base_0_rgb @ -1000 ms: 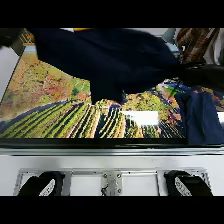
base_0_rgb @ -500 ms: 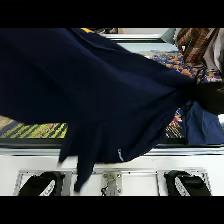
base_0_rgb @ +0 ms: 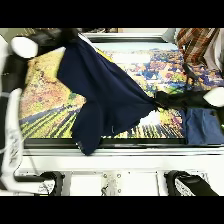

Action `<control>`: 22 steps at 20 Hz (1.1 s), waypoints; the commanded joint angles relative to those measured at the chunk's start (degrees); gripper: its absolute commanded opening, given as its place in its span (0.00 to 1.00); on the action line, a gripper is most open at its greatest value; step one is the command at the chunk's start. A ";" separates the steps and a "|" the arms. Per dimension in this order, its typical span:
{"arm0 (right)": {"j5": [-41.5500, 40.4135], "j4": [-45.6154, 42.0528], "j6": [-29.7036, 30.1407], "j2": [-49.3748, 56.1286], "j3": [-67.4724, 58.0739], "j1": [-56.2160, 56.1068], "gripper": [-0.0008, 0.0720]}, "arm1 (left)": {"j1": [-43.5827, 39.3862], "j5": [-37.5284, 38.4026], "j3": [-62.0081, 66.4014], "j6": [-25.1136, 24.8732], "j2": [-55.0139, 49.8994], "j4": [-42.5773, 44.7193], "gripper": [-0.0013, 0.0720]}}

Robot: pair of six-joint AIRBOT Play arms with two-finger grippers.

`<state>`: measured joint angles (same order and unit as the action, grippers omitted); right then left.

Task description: Fold the clothes and pants, and hang the long-sleeved shirts on hangers.

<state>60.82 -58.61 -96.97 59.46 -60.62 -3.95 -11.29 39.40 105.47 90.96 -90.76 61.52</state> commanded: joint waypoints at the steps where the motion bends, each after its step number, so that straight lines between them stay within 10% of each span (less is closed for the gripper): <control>1: -18.47 -0.35 -0.31 10.56 -1.44 -0.02 0.65 | -0.37 6.67 11.17 -0.33 -13.53 0.11 0.95; 2: -18.56 -0.31 1.03 11.56 -3.23 0.85 0.83 | 0.74 9.53 12.81 -0.35 -13.88 0.57 0.94; 9: -14.25 -0.33 10.23 3.48 -4.74 3.15 0.82 | 12.81 29.00 -15.78 -0.07 5.29 5.55 0.94; 16: -7.37 -0.28 10.19 2.34 -4.28 3.13 0.81 | 14.73 18.71 -61.64 0.83 19.37 -1.84 0.94; 22: -6.45 -0.15 10.19 2.34 -3.98 3.13 0.81 | 14.67 10.86 -64.98 -0.83 12.46 -10.82 0.94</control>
<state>53.49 -58.81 -86.89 61.84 -64.69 -0.84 3.29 53.91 42.19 90.72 -75.61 55.27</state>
